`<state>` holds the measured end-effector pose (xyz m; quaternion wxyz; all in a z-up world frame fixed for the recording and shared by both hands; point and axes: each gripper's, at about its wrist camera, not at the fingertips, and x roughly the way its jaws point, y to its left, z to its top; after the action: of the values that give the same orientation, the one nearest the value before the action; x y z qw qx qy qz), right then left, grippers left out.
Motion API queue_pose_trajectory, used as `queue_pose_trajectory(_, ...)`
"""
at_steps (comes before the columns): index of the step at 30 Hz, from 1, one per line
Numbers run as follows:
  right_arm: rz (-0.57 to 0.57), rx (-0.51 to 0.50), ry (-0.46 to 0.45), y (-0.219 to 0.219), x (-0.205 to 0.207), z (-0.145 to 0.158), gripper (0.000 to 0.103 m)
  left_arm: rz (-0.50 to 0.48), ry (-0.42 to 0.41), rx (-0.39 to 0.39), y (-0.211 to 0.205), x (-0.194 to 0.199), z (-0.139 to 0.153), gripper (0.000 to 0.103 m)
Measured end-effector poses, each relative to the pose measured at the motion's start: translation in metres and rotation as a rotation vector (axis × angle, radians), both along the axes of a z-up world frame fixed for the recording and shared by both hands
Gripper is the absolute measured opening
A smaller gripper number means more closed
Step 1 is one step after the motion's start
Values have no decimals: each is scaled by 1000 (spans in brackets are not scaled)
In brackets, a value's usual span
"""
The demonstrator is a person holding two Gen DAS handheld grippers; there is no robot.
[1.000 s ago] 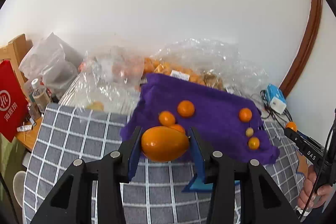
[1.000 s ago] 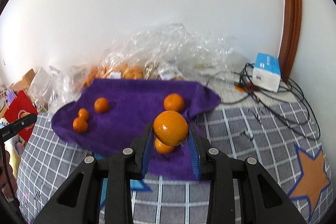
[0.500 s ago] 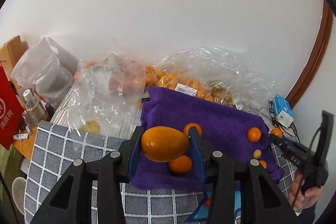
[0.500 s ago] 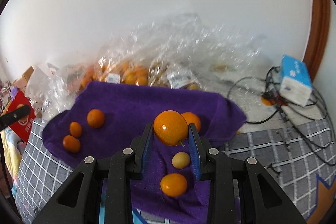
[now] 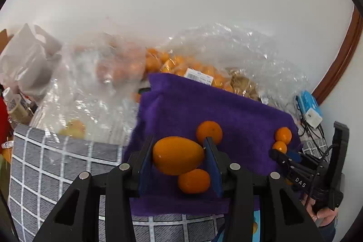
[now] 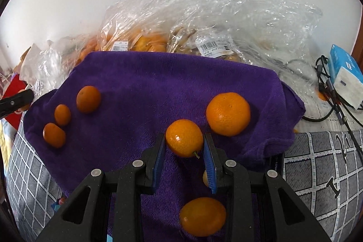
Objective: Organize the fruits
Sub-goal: 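Lower the fruits onto the towel and open both grippers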
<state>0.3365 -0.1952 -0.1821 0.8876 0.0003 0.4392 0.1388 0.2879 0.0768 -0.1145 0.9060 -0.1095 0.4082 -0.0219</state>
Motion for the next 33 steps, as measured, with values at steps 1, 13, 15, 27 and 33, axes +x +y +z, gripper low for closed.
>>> queue_pose_trajectory(1,-1,1,0,0,1,0,33,-7,5,-1,-3,2,-2,42)
queue_pose_trajectory(13,-41,5,-34,-24,-18,28,42,-121,82,54,-55,30,-28,42)
queue_pose_trajectory(15,-60,-2,-37,-32,-24,29,42,-131,95,90,-62,32,-33,42)
queue_pose_trajectory(27,-126,-9,-26,-50,-37,27,42,-127,120,154,-70,32,-43,42)
queue_pose_trajectory(33,-125,-22,-37,-43,-53,35,42,-106,111,126,-63,22,-28,42)
